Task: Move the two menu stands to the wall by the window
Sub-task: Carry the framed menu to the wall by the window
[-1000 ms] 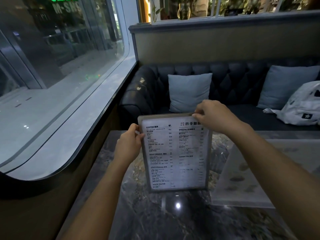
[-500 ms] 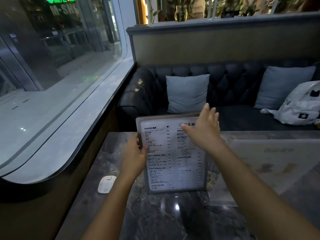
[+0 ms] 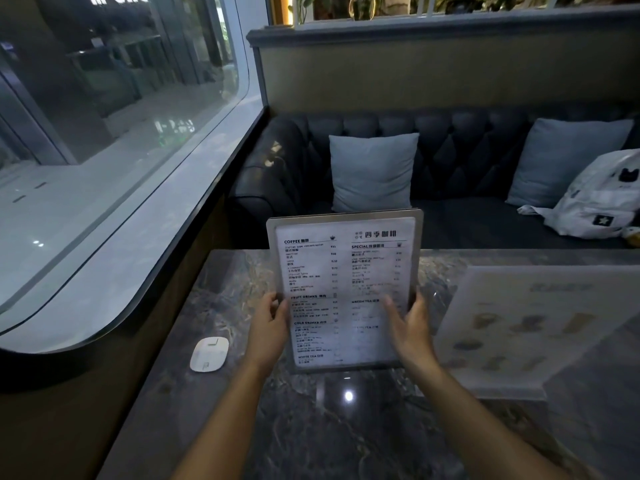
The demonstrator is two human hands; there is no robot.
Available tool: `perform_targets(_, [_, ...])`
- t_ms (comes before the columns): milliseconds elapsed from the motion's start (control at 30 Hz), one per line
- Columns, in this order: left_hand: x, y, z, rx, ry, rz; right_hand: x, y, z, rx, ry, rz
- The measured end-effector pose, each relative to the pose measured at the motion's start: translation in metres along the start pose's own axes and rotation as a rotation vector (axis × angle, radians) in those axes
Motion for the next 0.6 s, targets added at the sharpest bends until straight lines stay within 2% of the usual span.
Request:
perform_targets(167, [0.007,0.002,0.020,-0.105,0.090,-0.039,0.000,0.000,-0.016,0.013,-0.002,0.009])
perform_targets(367, [0.010,0.000,0.024,-0.083,0.145,-0.137,0.001,-0.006,-0.019,0.024,0.004,-0.002])
perform_targets(600, [-0.007,0.003,0.039,-0.119,0.125,-0.165,0.006,0.006,-0.028,-0.089,0.154,0.025])
Point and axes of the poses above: each hand's wrist, its own y-axis away from the middle knuckle, its own x-axis out of the palm, z = x × y, the point moved 2 cm from there along -y, towards the middle knuckle, and after that the axes turned 2 degrees about -z, right-handed, at the moved point
